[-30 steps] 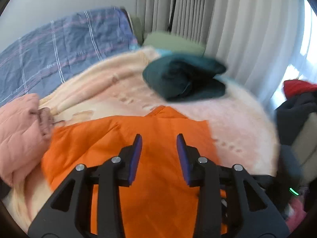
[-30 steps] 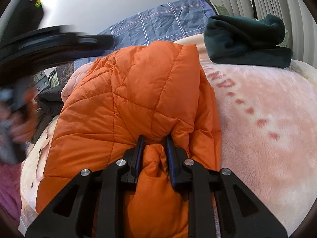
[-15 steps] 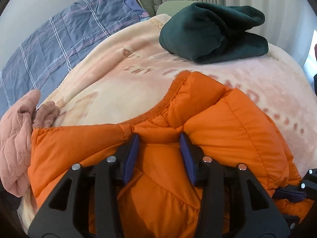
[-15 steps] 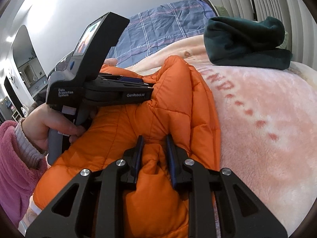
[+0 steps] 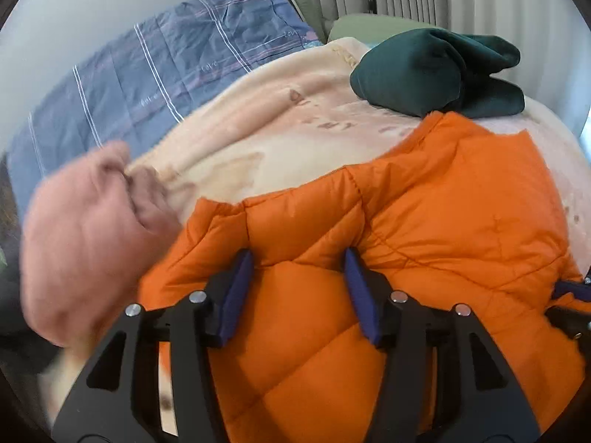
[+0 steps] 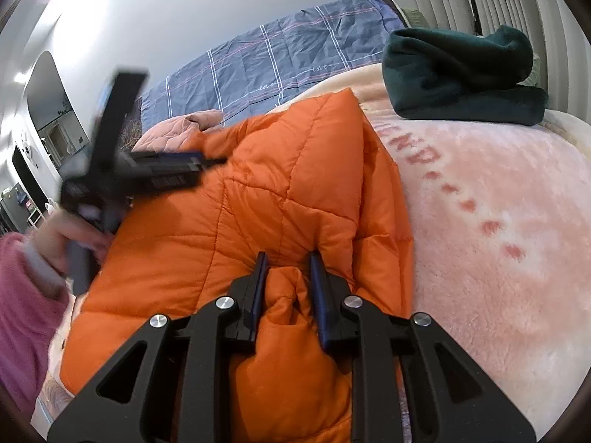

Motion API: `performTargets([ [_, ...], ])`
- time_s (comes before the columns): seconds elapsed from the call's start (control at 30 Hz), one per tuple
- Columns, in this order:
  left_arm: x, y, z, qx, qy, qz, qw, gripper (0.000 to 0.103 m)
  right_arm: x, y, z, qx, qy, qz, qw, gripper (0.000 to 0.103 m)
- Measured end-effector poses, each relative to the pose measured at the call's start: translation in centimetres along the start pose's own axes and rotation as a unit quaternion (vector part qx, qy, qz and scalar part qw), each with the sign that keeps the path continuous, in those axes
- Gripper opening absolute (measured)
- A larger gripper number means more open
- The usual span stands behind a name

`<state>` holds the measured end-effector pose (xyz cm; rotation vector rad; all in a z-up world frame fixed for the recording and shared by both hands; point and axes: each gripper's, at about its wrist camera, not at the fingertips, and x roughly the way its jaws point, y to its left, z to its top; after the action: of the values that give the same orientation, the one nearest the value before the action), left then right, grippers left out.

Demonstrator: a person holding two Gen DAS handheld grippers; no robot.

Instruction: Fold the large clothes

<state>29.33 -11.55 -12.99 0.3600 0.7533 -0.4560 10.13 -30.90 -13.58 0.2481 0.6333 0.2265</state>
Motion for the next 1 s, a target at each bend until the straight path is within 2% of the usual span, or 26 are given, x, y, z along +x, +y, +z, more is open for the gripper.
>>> performTargets([
  [0.07, 0.3, 0.1, -0.3, -0.017, -0.005, -0.005, 0.9998, 0.054, 0.0, 0.0, 0.0, -0.001, 0.001, -0.004, 1.0, 0.022],
  [0.2, 0.7, -0.4, -0.7, -0.007, -0.008, 0.007, 0.9999, 0.054, -0.1, 0.4, -0.1, -0.008, 0.001, -0.012, 1.0, 0.022],
  [0.67, 0.5, -0.5, -1.0, -0.012, -0.018, 0.006, 0.9997, 0.054, -0.1, 0.4, -0.2, -0.011, -0.003, -0.015, 1.0, 0.022],
  [0.8, 0.1, -0.5, -1.0, 0.001, -0.033, 0.012, 0.9994, 0.056, -0.2, 0.5, -0.2, -0.01, -0.005, -0.014, 1.0, 0.022],
  [0.87, -0.1, -0.5, -0.9, -0.007, -0.034, 0.019, 0.9992, 0.058, -0.2, 0.5, -0.3, -0.011, -0.006, -0.015, 1.0, 0.022],
  [1.0, -0.3, -1.3, -0.6, -0.001, -0.028, 0.059, 0.9979, 0.063, -0.2, 0.6, -0.2, -0.011, -0.005, -0.018, 1.0, 0.022],
])
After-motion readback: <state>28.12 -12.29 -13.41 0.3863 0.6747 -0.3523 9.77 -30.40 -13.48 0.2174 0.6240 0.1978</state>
